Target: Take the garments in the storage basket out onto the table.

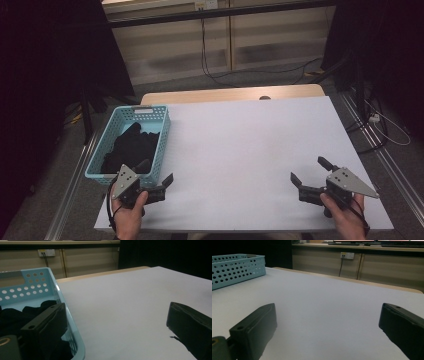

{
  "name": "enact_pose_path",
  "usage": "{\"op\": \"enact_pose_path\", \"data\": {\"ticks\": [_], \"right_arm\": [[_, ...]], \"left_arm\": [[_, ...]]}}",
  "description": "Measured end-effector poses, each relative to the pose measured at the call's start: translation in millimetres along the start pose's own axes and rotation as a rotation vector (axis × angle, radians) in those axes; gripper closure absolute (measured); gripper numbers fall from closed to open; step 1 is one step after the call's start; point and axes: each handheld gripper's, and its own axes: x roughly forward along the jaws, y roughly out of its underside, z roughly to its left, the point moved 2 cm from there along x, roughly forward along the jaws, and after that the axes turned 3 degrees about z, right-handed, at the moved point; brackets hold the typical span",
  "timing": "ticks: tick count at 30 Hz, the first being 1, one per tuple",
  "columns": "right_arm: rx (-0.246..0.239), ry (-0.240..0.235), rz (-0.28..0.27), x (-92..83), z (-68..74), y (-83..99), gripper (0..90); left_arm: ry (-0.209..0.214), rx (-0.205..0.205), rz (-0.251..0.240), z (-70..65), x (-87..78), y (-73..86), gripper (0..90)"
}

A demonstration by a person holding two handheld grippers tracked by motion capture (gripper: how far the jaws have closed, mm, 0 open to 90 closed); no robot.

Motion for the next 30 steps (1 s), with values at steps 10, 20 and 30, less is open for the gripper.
{"op": "enact_pose_path", "data": {"ticks": [10,20,30], "right_arm": [[0.006,-0.014,-0.001,1.0,-0.1,-0.1,0.9],[0.001,-0.021,-0.002,0.7,1.6,-0.5,0.9],[0.0,-0.032,-0.003,0.7,3.2,-1.2,0.9]], "left_arm": [[-0.004,0.0,0.024,1.4,-1.6,-0.2,3.3],[-0.003,0.014,0.029,3.2,-3.2,-1.2,3.8],[-0.003,0.008,0.032,3.6,-5.5,-1.0,3.8]]}}
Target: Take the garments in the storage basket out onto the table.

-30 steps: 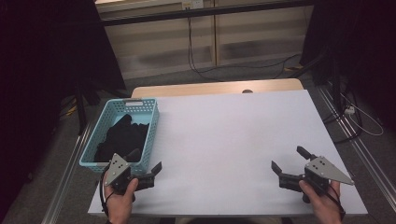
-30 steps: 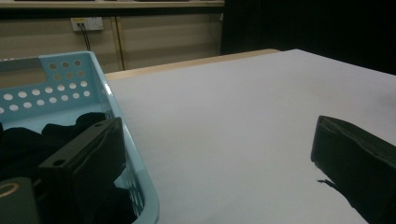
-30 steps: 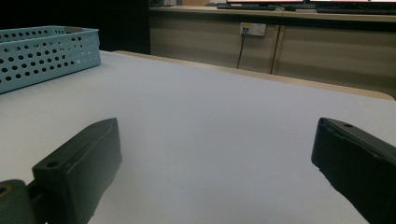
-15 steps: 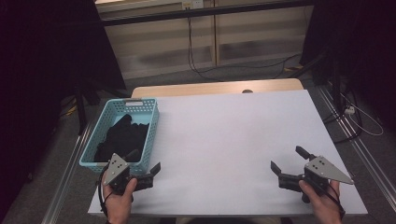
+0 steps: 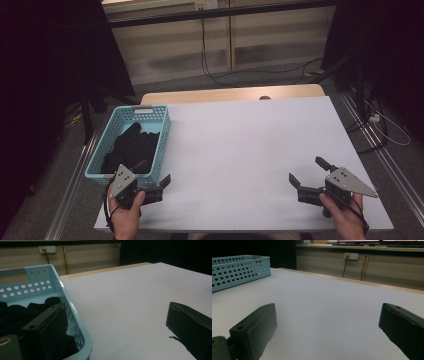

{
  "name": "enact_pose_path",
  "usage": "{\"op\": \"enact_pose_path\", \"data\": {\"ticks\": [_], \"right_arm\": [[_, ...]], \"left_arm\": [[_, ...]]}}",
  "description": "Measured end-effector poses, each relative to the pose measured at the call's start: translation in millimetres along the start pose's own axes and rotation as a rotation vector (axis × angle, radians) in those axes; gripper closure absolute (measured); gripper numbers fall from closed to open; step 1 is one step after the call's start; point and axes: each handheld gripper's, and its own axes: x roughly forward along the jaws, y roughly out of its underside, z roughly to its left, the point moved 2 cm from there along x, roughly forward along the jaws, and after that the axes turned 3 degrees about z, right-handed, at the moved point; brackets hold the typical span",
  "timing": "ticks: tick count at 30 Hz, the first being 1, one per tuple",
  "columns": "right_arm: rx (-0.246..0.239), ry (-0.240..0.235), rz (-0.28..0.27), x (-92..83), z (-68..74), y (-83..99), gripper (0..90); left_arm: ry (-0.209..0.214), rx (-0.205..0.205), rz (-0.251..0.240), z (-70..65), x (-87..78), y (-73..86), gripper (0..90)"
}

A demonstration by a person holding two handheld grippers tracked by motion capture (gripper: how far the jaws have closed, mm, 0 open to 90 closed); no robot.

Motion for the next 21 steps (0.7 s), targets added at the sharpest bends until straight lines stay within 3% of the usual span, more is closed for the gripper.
{"op": "enact_pose_path", "data": {"ticks": [21], "right_arm": [[0.006,-0.009,0.002,2.8,-0.6,0.5,0.8]], "left_arm": [[0.0,-0.004,0.03,5.3,-2.4,-2.5,4.1]]}}
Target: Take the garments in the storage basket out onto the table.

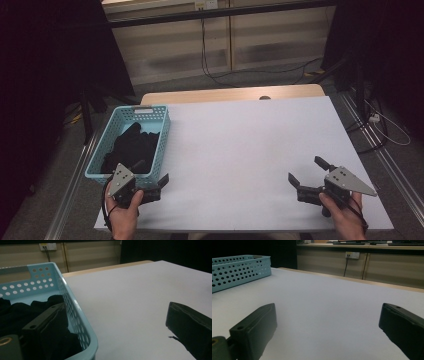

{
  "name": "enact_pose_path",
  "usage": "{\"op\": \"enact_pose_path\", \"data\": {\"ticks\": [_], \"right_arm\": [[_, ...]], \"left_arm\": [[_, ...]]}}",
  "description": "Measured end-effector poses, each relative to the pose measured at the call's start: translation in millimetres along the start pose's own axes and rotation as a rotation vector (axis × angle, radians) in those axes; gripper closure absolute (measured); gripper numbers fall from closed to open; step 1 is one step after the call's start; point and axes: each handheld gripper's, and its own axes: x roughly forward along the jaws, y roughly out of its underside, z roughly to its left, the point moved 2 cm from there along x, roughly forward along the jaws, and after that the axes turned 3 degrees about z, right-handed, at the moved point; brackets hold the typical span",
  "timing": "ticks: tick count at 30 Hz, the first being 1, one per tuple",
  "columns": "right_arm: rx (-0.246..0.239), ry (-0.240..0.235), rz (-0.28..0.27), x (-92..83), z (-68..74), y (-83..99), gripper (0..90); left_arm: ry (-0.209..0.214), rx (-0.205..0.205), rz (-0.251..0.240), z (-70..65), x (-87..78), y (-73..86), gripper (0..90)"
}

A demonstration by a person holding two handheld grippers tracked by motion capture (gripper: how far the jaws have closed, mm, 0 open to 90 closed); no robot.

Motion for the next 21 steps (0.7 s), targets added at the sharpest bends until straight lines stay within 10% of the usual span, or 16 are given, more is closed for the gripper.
{"op": "enact_pose_path", "data": {"ticks": [21], "right_arm": [[0.002,-0.002,-0.005,0.1,1.7,-1.6,0.8]], "left_arm": [[-0.013,-0.003,0.015,19.6,-8.6,-19.3,4.0]]}}
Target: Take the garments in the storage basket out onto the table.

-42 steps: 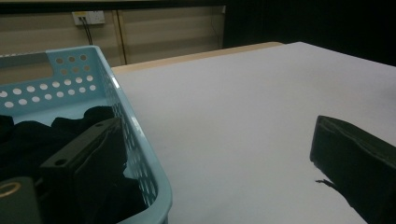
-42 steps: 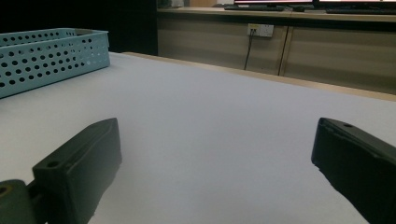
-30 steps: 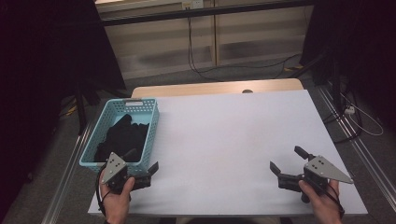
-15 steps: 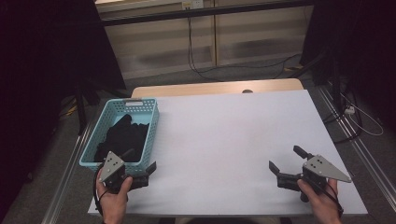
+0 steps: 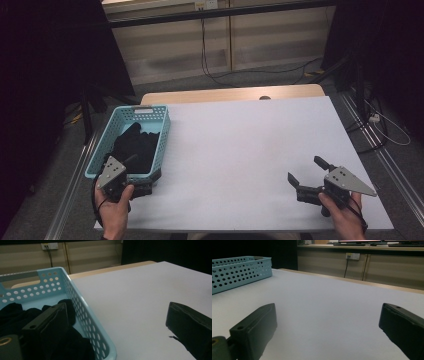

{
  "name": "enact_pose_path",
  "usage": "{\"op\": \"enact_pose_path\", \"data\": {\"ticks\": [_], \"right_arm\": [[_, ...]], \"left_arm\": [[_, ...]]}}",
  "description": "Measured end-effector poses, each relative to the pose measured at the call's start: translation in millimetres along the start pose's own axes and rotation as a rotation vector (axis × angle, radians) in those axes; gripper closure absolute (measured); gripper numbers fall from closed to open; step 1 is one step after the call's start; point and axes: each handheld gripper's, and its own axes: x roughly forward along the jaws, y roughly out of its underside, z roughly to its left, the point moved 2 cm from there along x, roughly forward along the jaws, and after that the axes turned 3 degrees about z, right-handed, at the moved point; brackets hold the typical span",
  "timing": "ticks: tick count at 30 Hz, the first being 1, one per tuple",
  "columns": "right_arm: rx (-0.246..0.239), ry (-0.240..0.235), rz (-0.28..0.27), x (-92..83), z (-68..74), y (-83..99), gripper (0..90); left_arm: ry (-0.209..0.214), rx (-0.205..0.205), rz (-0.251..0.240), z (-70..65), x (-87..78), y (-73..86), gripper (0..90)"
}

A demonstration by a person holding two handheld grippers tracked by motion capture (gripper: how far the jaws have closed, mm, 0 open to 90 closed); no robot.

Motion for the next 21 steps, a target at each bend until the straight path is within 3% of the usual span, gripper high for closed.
{"op": "enact_pose_path", "data": {"ticks": [8,13,14,17,21], "right_arm": [[-0.013,-0.007,0.004,0.5,2.3,0.1,0.8],[-0.011,-0.013,0.0,-0.1,2.8,-0.3,0.8],[-0.015,-0.018,0.001,-0.3,4.0,-0.5,0.8],[-0.016,-0.021,0.003,0.6,4.4,-0.2,0.8],[-0.015,-0.021,0.003,0.8,4.3,0.0,0.8]], "left_arm": [[-0.012,0.019,0.0,7.2,-5.2,-12.1,3.4],[-0.03,-0.009,0.025,19.0,-2.2,-14.0,3.0],[-0.026,-0.042,0.037,25.0,-1.1,-13.0,3.6],[-0.019,-0.065,0.049,30.9,-1.1,-13.4,4.1],[-0.042,-0.081,0.106,42.4,1.3,-16.0,4.2]]}}
